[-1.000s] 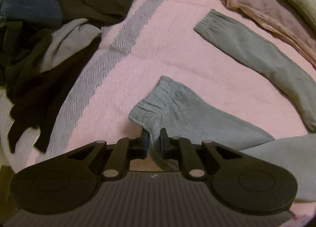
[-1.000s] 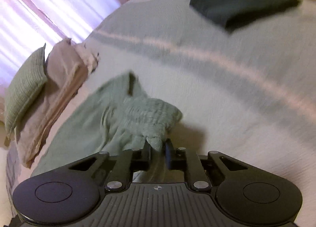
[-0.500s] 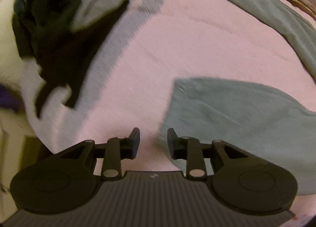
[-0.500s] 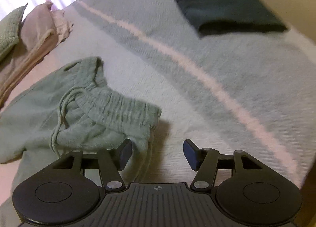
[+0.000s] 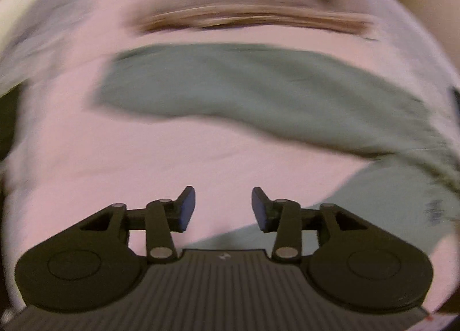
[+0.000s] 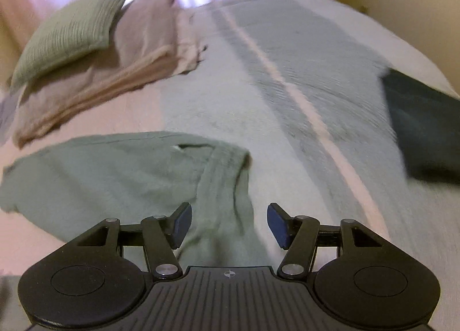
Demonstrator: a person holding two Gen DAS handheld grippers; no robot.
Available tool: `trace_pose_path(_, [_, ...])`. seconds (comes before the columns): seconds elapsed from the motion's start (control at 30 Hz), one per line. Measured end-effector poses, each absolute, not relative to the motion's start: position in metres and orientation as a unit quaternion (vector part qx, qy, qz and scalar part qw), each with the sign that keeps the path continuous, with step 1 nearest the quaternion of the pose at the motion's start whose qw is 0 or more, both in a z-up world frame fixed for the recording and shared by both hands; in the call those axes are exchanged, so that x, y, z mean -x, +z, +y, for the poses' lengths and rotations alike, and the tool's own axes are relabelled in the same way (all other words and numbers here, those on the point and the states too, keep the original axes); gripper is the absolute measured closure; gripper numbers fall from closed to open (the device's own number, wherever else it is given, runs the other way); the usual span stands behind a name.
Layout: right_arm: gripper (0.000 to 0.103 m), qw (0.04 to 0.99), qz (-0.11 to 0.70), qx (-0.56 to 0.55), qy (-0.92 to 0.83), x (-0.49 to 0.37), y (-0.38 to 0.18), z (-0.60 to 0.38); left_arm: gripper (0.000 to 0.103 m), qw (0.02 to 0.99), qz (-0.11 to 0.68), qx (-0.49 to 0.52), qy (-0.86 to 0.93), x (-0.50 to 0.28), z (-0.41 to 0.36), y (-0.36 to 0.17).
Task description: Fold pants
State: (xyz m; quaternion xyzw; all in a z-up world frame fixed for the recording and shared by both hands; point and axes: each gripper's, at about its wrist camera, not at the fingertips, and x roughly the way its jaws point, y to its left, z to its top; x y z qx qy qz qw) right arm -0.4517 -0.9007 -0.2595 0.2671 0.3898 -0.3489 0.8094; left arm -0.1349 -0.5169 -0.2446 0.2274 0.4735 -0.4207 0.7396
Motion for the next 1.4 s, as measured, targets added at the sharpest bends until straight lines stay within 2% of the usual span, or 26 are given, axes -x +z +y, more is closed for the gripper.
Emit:
trace_pose_path(0.17, [0.046, 0.835, 0.425, -0.237, -0.259, 0.404, -0.323, -0.985, 0.058, 0.682, 0.432, -0.242, -0.538, 0.217, -0.658, -0.271])
trace_pose_path(0.33, [0.046, 0.830, 0.446, -0.280, -0.182, 0.384, -0.385, -1.039, 0.056, 0.632, 0.398, -0.275, -0.605, 0.290, -0.754, -0.309])
trace_pose_path(0.4, [0.055, 0.823, 0.430, -0.327, -0.177, 0.390, -0.395, -1.049, 0.056, 0.614, 0.411, -0.286, -0.611, 0.308, -0.779, -0.326])
trace_pose_path(0.47, [0.077, 0.815, 0.421, -0.355, -0.180, 0.397, -0.389, -1.055, 0.056, 0.600, 0.416, -0.294, -0.617, 0.322, -0.792, -0.334])
trace_pose_path(0.57, [0.085, 0.849, 0.386, -0.303, -0.195, 0.397, -0.343, -1.068, 0.056, 0.603, 0.406, -0.294, -0.620, 0.333, -0.795, -0.330])
trace_pose_path(0.63, [0.085, 0.868, 0.367, -0.269, -0.199, 0.387, -0.318, -1.087, 0.056, 0.611, 0.407, -0.278, -0.619, 0.330, -0.806, -0.331])
trace_pose_path(0.7, [0.082, 0.870, 0.379, -0.251, -0.194, 0.366, -0.321, -1.102, 0.056, 0.618, 0.404, -0.266, -0.619, 0.322, -0.823, -0.333])
trace_pose_path(0.8, [0.070, 0.844, 0.431, -0.241, -0.210, 0.348, -0.355, -1.107, 0.056, 0.625, 0.415, -0.253, -0.610, 0.314, -0.839, -0.343])
trace_pose_path(0.87, [0.054, 0.843, 0.418, -0.238, -0.242, 0.358, -0.359, -1.100, 0.056, 0.629, 0.417, -0.258, -0.603, 0.311, -0.833, -0.342])
trace_pose_path(1.03, [0.053, 0.837, 0.352, -0.264, -0.325, 0.419, -0.329, -1.054, 0.056, 0.628, 0.414, -0.260, -0.606, 0.307, -0.804, -0.326])
trace_pose_path(1.13, [0.053, 0.829, 0.333, -0.290, -0.344, 0.455, -0.313, -1.010, 0.058, 0.589, 0.428, -0.242, -0.642, 0.329, -0.788, -0.320])
trace_pose_path(1.3, [0.053, 0.812, 0.350, -0.316, -0.343, 0.485, -0.311, -0.940, 0.068, 0.533, 0.408, -0.272, -0.689, 0.381, -0.791, -0.334])
trace_pose_path(1.4, [0.053, 0.801, 0.357, -0.339, -0.341, 0.497, -0.311, -0.915, 0.069, 0.519, 0.377, -0.319, -0.697, 0.406, -0.803, -0.353])
